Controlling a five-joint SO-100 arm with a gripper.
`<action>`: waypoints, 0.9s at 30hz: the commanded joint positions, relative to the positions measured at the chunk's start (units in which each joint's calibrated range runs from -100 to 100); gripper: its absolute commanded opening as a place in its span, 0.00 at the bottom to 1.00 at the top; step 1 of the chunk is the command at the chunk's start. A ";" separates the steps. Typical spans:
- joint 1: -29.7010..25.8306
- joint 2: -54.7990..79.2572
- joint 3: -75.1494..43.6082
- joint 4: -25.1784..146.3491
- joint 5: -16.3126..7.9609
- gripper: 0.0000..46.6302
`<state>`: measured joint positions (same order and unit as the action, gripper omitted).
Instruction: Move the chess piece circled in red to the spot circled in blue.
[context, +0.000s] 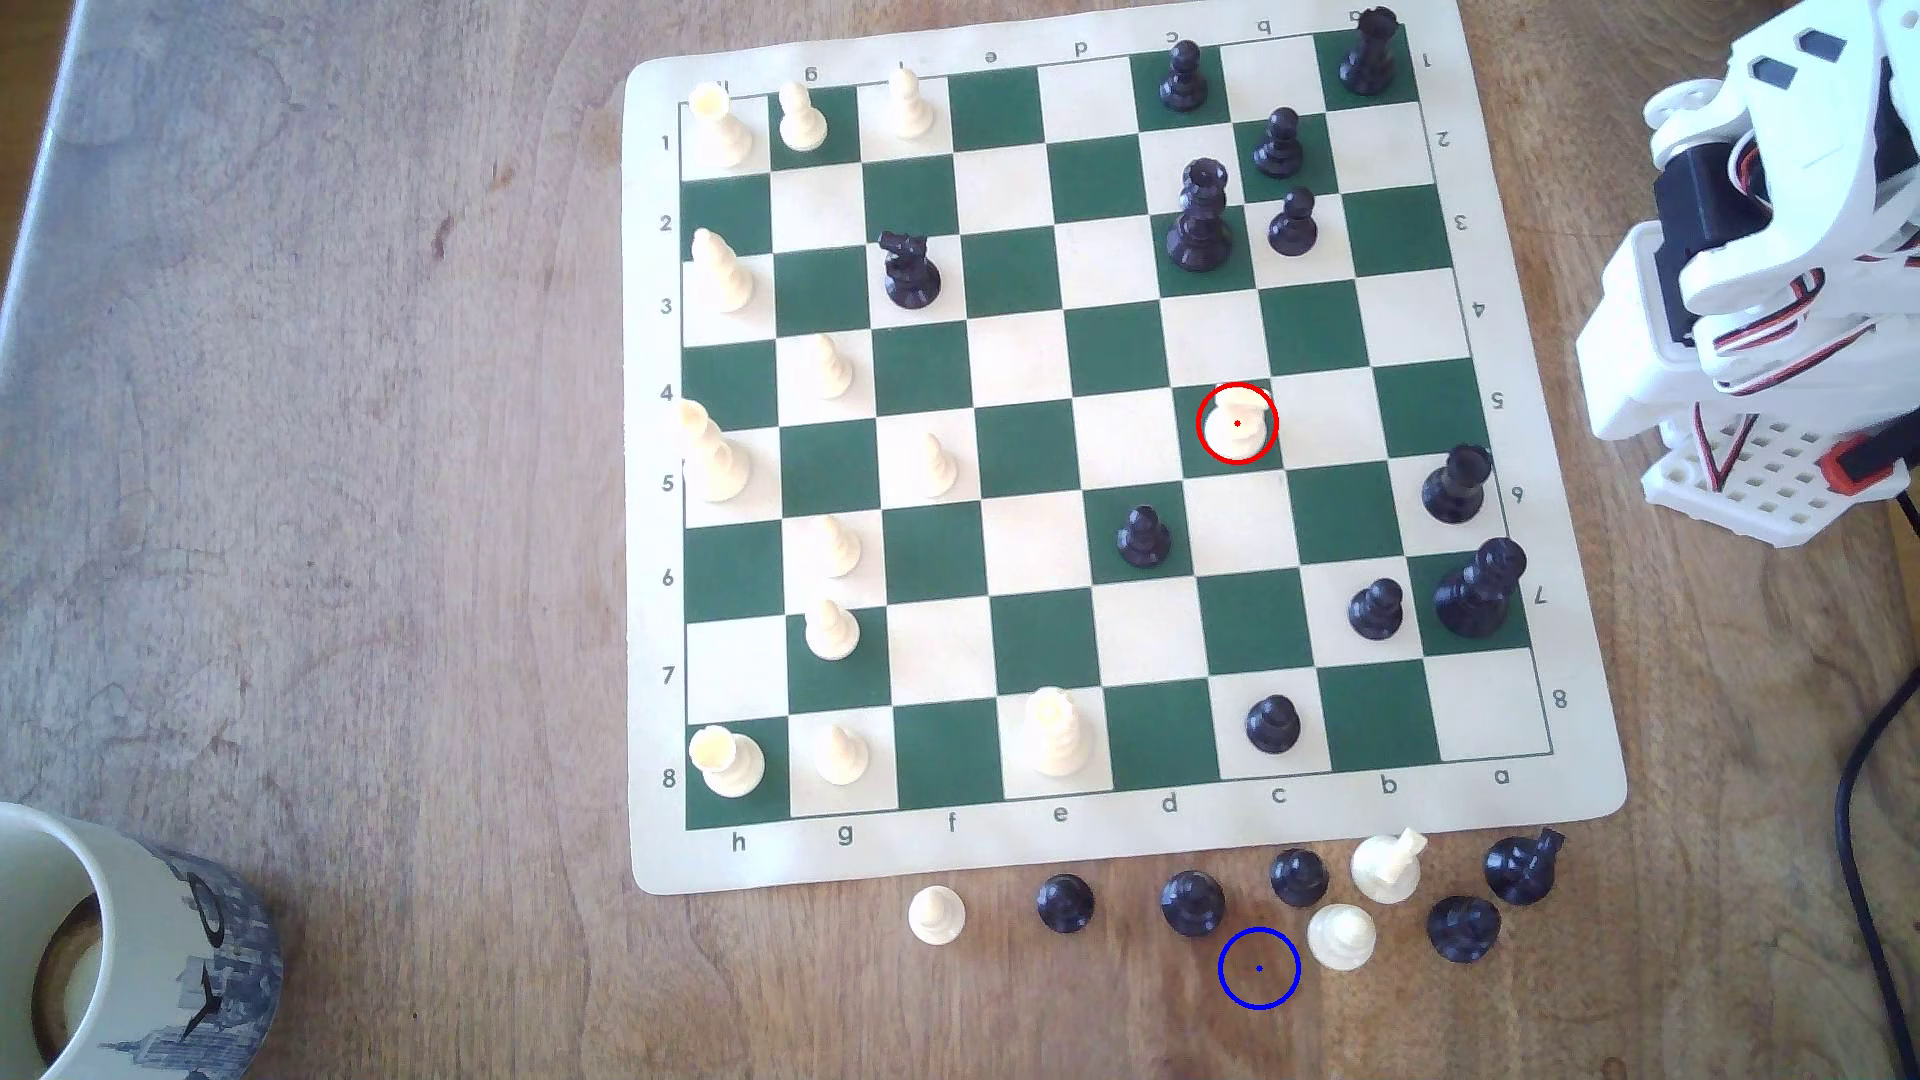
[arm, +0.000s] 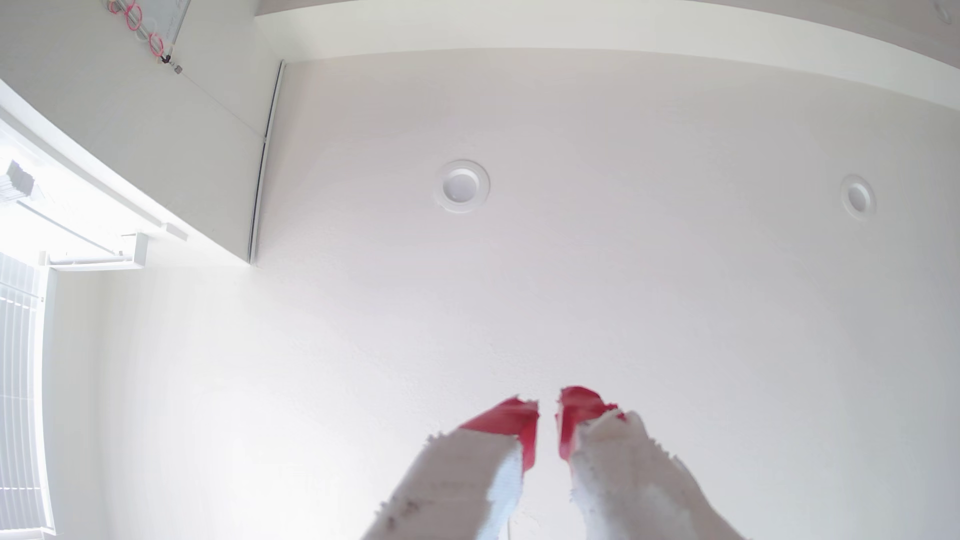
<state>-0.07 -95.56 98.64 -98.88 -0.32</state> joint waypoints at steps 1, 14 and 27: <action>1.36 -0.20 1.26 1.83 0.15 0.06; 6.53 -0.28 1.26 45.49 -0.15 0.06; 5.51 -0.20 -12.61 99.05 -0.34 0.05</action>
<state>6.71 -95.64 97.83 -20.88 -0.37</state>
